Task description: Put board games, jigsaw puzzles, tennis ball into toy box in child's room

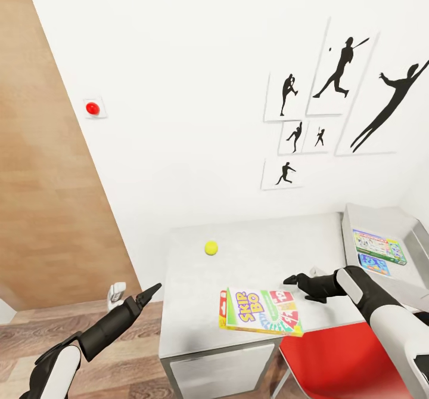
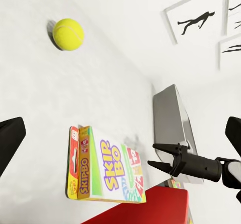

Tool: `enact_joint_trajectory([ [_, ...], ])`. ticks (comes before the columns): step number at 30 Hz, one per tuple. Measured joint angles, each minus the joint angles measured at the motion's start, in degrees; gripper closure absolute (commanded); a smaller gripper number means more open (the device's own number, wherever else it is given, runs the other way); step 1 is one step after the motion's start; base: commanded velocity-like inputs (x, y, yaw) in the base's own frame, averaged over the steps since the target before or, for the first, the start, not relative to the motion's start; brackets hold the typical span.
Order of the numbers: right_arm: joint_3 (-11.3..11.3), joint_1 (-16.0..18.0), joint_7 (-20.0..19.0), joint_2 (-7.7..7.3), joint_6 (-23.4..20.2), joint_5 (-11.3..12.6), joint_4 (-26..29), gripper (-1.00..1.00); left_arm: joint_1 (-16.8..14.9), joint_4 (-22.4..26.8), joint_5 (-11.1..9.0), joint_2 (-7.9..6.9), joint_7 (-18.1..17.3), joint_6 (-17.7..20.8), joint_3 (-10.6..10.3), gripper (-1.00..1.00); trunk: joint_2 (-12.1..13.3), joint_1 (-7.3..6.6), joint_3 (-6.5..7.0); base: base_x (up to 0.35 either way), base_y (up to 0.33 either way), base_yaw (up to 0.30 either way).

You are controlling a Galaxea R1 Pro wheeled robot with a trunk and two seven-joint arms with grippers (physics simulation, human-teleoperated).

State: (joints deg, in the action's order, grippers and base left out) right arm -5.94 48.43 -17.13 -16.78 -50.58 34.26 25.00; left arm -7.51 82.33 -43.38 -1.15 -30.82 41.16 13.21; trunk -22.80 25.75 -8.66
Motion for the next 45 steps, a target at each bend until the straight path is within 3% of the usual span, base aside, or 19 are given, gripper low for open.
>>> enact_joint_trajectory([
  [45, 0.04, -0.81, -0.16, 0.12, 1.31, -0.29, -2.67, -1.0, 0.01, -0.09, 0.09, 0.0, 0.12, -0.06, 0.15, -1.0, 0.0, 0.0, 0.0, 0.0, 0.0, 0.0],
])
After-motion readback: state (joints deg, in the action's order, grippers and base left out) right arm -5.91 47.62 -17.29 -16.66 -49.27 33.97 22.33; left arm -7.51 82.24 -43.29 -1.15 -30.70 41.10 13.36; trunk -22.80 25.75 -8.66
